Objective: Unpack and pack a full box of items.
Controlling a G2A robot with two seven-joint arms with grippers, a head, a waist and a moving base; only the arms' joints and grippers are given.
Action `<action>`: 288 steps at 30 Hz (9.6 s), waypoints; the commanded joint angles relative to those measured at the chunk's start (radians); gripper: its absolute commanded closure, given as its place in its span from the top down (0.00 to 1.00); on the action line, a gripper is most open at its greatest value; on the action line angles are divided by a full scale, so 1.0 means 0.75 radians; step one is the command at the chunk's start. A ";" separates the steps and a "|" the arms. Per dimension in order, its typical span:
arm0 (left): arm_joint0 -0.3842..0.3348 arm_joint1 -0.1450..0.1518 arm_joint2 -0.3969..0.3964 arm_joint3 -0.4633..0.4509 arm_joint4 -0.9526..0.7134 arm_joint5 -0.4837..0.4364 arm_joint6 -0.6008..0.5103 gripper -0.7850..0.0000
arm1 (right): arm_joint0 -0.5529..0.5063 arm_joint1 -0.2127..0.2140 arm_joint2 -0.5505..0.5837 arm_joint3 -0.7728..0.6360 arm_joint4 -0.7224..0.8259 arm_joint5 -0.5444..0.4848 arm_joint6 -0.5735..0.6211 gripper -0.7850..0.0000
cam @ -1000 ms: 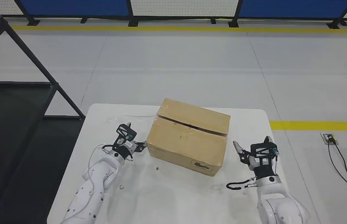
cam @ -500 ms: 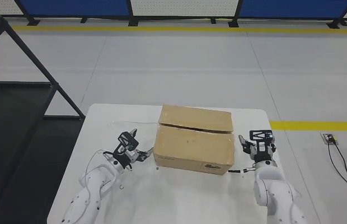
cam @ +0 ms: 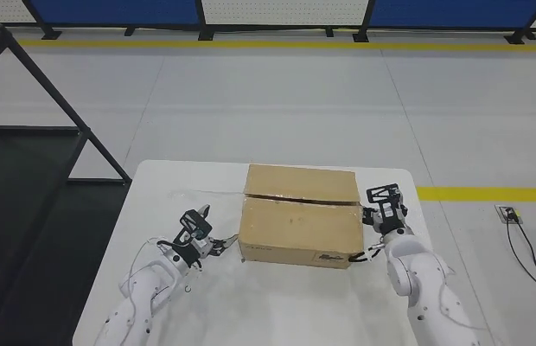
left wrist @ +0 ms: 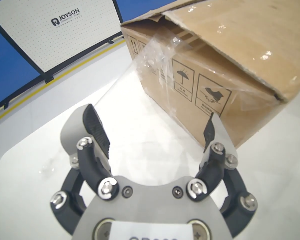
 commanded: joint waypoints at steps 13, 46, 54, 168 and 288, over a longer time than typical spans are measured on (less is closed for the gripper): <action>0.061 0.038 -0.058 -0.069 0.025 -0.145 0.029 1.00 | -0.059 0.007 -0.001 -0.051 0.013 -0.063 -0.042 1.00; -0.145 0.026 -0.082 0.221 -0.156 0.288 -0.213 1.00 | -0.161 0.011 0.024 -0.157 0.105 -0.006 -0.205 1.00; -0.402 -0.005 0.041 0.534 -0.183 0.172 -0.189 1.00 | -0.273 0.013 0.099 -0.268 0.189 0.063 -0.315 1.00; -0.645 -0.095 -0.243 0.870 -0.879 0.848 -0.030 1.00 | -0.389 0.010 0.012 -0.484 0.043 0.036 -0.281 1.00; -0.013 0.118 -0.119 -0.029 -0.493 -0.137 -0.365 1.00 | -0.314 0.034 0.158 -0.371 0.647 -0.377 0.047 1.00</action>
